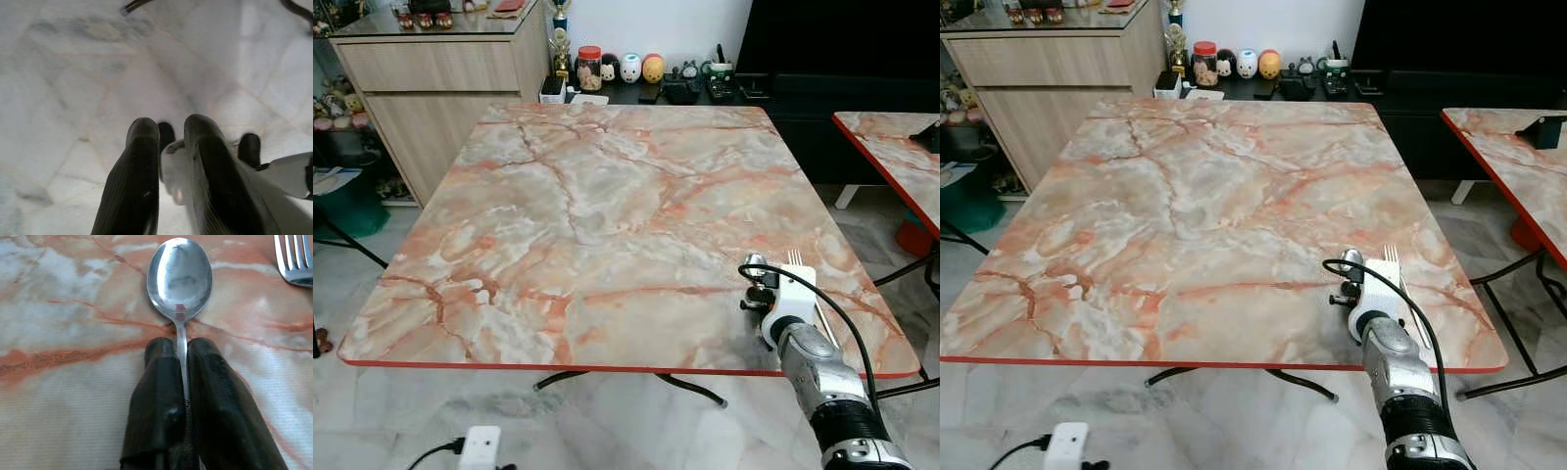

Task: Setting the table

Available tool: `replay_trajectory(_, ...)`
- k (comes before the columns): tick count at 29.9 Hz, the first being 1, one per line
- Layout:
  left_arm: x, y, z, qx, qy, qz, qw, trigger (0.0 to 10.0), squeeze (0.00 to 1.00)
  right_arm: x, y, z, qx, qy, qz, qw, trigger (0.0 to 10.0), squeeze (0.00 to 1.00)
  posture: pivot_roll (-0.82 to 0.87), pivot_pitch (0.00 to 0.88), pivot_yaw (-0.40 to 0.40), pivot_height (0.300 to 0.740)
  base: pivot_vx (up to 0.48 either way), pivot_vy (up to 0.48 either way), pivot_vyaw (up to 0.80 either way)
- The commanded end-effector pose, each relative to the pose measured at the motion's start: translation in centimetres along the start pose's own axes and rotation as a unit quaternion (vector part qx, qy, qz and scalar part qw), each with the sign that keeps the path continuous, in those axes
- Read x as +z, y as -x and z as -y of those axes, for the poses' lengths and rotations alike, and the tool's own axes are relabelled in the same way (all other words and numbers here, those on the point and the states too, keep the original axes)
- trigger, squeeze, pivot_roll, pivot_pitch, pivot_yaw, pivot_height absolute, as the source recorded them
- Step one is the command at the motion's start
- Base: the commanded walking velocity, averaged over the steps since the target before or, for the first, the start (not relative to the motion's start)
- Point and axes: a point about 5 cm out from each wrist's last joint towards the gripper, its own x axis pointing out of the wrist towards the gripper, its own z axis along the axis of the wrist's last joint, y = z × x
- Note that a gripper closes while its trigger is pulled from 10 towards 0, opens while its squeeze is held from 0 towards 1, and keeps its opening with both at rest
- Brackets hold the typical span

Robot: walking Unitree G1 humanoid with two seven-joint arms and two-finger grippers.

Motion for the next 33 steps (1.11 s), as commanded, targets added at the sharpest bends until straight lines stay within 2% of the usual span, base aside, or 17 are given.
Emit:
replay_trajectory(1, 0.0, -0.1, 0.5, -0.001, -0.004, -0.003, 1.000, 10.0, 0.00, -1.3, 0.2, -0.1, 0.001, 0.002, -0.025, 1.000, 0.0, 0.00, 0.04, 0.000, -0.015, 0.740, 0.000, 0.000, 0.00)
replay_trajectory(7, 0.0, -0.2, 1.0, -0.005, -0.007, -0.004, 1.000, 10.0, 0.00, -0.8, 0.1, -0.6, 0.009, 0.008, -0.002, 1.000, 0.0, 0.00, 0.04, 0.000, -0.014, 0.740, 0.000, 0.000, 0.00)
replay_trajectory(11, 0.2, 0.2, -1.2, 0.009, -0.005, -0.003, 1.000, 10.0, 0.00, 0.9, 0.3, -0.7, 0.005, 0.020, 0.058, 0.998, 0.0, 0.00, 0.03, 0.000, -0.014, 0.740, 0.000, 0.000, 0.00)
replay_trajectory(12, 0.2, 0.4, -2.0, 0.015, -0.005, -0.003, 1.000, 10.0, 0.00, 1.8, 0.4, -1.2, 0.022, 0.028, 0.094, 0.995, 3.3, 0.00, 0.03, 0.000, -0.015, 0.740, 0.000, 0.000, 0.00)
replay_trajectory(13, 0.2, 0.7, -3.3, 0.024, -0.005, -0.003, 1.000, 10.0, 0.00, 3.5, 1.0, -2.1, 0.047, 0.038, 0.162, 0.985, 10.0, 0.00, 0.03, 0.000, -0.015, 0.740, 0.000, 0.000, 0.00)
replay_trajectory(16, 0.2, 0.9, -3.9, 0.030, -0.007, -0.004, 1.000, 10.0, 0.00, 4.6, 1.6, -2.5, 0.050, 0.029, 0.209, 0.976, 10.0, 0.00, 0.03, 0.000, -0.018, 0.740, 0.000, 0.000, 0.00)
replay_trajectory(18, -0.1, 0.8, -3.5, 0.031, -0.013, -0.006, 0.999, 10.0, 0.00, 5.3, 2.3, -2.3, 0.025, 0.055, 0.250, 0.966, 10.0, 0.00, 0.03, 0.000, -0.022, 0.740, 0.000, 0.000, 0.00)
replay_trajectory(20, -0.4, 0.7, -2.5, 0.025, -0.011, -0.006, 1.000, 10.0, 0.00, 5.8, 3.0, -2.5, 0.031, 0.064, 0.282, 0.957, 10.0, 0.00, 0.03, 0.000, -0.021, 0.740, 0.000, 0.000, 0.00)
replay_trajectory(21, -0.6, 0.4, -1.4, 0.018, -0.010, -0.007, 1.000, 10.0, 0.00, 6.2, 3.8, -2.7, 0.033, 0.087, 0.315, 0.944, 10.0, 0.00, 0.03, 0.000, -0.019, 0.740, 0.000, 0.000, 0.00)
replay_trajectory(22, -0.6, 0.4, -1.4, 0.018, -0.010, -0.007, 1.000, 10.0, 0.00, 6.2, 3.8, -2.7, 0.033, 0.087, 0.315, 0.944, 10.0, 0.00, 0.03, 0.000, -0.019, 0.740, 0.000, 0.000, 0.00)
replay_trajectory(23, -0.7, 0.3, -0.7, 0.013, -0.010, -0.008, 1.000, 10.0, 0.00, 6.5, 4.5, -2.8, 0.023, 0.111, 0.342, 0.933, 10.0, 0.00, 0.02, 0.000, -0.016, 0.740, 0.000, 0.000, 0.00)
replay_trajectory(26, -0.9, 0.1, 0.3, 0.008, -0.015, -0.011, 1.000, 10.0, 0.00, 6.8, 5.7, -3.1, 0.025, 0.095, 0.382, 0.919, 10.0, 0.00, 0.01, 0.000, -0.017, 0.740, 0.000, 0.000, 0.00)
replay_trajectory(28, -1.0, 0.1, 0.6, 0.007, -0.016, -0.012, 1.000, 10.0, 0.00, 6.6, 6.0, -3.1, 0.023, 0.101, 0.387, 0.916, 10.0, 0.00, 0.02, 0.000, -0.017, 0.740, 0.000, 0.000, 0.00)
replay_trajectory(31, -1.0, 0.3, -0.3, 0.020, -0.005, -0.012, 1.000, 10.0, 0.00, 6.1, 6.4, -3.2, 0.015, 0.089, 0.393, 0.915, 10.0, 0.00, 0.02, 0.000, -0.024, 0.740, 0.000, 0.000, 0.00)
replay_trajectory(32, -0.7, 0.7, -2.6, 0.034, -0.003, -0.014, 0.999, 10.0, 0.00, 5.6, 6.5, -3.1, 0.007, 0.090, 0.389, 0.917, 10.0, 0.00, 0.03, 0.000, -0.026, 0.740, 0.000, 0.000, 0.00)
replay_trajectory(33, -0.5, 1.0, -3.7, 0.041, -0.002, -0.014, 0.999, 10.0, 0.00, 5.4, 6.5, -3.2, 0.006, 0.088, 0.387, 0.918, 10.0, 0.00, 0.03, 0.000, -0.029, 0.740, 0.000, 0.000, 0.00)
